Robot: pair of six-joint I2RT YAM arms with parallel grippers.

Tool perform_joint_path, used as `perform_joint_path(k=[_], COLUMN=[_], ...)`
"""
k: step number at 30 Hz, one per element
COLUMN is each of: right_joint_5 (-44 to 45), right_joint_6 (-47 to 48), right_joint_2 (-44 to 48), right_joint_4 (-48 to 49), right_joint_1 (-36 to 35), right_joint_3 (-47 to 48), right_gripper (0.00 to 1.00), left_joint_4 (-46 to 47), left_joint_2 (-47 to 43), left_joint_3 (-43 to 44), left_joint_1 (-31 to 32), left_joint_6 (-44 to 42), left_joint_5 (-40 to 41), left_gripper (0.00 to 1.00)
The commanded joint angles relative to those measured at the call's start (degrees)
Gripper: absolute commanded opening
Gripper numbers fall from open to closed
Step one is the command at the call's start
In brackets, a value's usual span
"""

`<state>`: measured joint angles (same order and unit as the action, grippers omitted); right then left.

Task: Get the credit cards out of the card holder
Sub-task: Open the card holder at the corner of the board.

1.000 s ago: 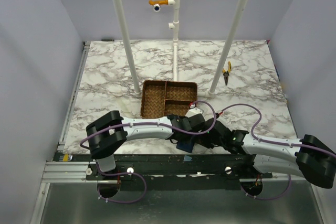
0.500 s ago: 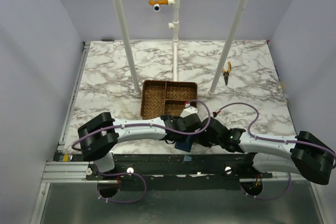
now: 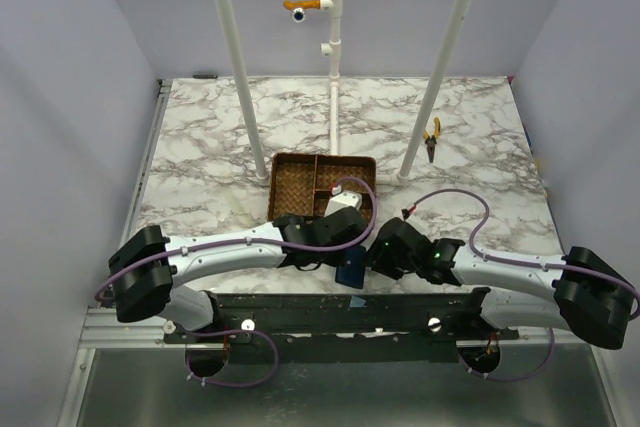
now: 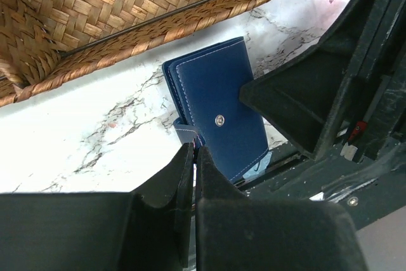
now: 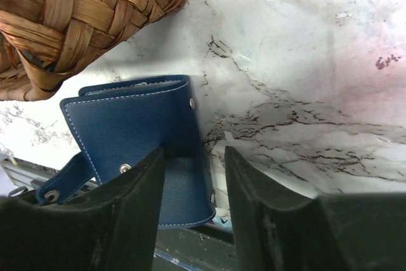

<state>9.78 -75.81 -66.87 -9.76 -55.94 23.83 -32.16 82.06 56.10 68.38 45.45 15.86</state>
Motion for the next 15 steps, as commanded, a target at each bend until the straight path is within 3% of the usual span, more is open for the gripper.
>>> perform_joint_path(k=[1, 15], right_joint_5=[2.6, 1.9], right_joint_6=[3.0, 11.5], right_joint_2=[-0.4, -0.7], right_joint_4=[-9.6, -10.8], right_joint_1=[-0.4, -0.5], right_joint_3=[2.7, 10.8], right_gripper=[0.49, 0.65], left_joint_4=[-0.5, 3.9], left_joint_2=[-2.1, -6.9], left_joint_3=[-1.3, -5.1], left_joint_1=[-1.1, -3.4], left_joint_6=[1.9, 3.9], left_joint_5=[-1.7, -5.9], left_gripper=[0.0, 0.0])
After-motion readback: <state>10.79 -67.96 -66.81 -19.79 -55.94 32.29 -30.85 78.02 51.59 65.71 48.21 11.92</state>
